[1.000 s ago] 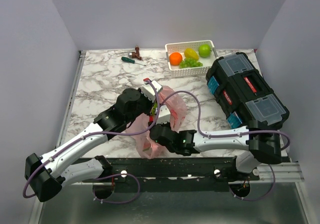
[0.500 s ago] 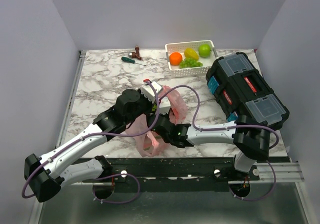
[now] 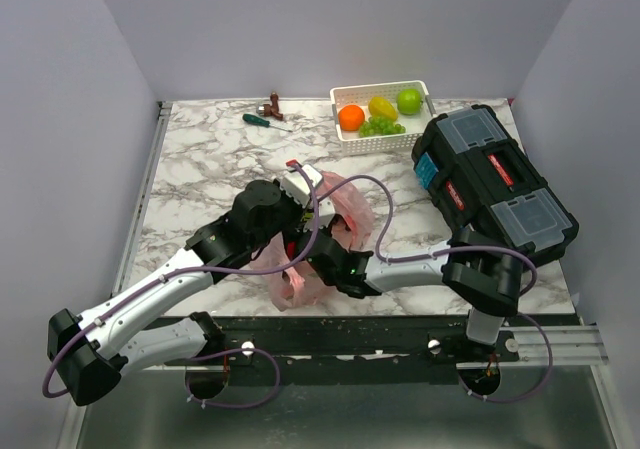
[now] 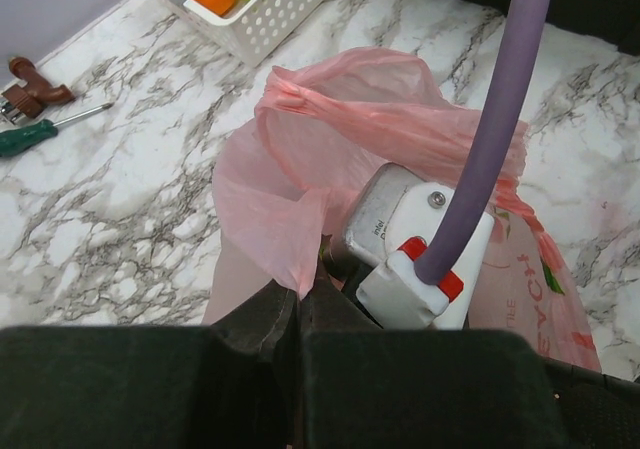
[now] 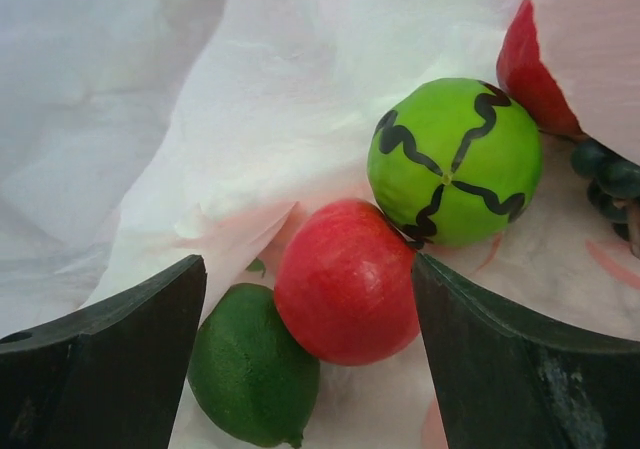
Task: Take the fake fruits out of the plastic bag
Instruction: Take out the fake fruit from the plastic bag.
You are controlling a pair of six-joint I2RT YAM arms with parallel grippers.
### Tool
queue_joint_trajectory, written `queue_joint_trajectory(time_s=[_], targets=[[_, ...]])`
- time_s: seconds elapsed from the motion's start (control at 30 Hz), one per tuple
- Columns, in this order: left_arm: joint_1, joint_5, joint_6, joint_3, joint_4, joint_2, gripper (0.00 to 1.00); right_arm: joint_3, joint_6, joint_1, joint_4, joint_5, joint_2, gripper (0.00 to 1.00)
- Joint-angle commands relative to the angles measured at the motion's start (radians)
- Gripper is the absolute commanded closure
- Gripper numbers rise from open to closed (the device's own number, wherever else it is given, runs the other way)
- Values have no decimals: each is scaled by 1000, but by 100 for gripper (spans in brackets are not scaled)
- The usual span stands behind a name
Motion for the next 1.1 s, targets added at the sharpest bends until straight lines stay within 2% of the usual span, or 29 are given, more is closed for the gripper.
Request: queue_joint_trajectory(time_s=[0.0,0.17,0.57,0.73,0.8,0.9,1.07], targets=[[-58,131,-26,0,62,-26,100,16,-67,-10,35,-106,83,13],[-63,130,-24,-2,61,-32,100,53,-69,-19,6,-103,149,8],[-69,129,-23,4,54,-31,100,152,-21,-40,-129,-102,268,7],[-71,129,-23,2,56,-33,100,160,-34,-43,-118,-112,293,6],[-71,126,-22,1,54,-32,100,171,-47,-45,-118,-106,296,13],[-73,112,-17,1,54,-32,100,157,-66,-46,-102,-83,259,39],[-72,55,-5,-17,47,-44,100,79,-74,-51,-78,-29,128,54]])
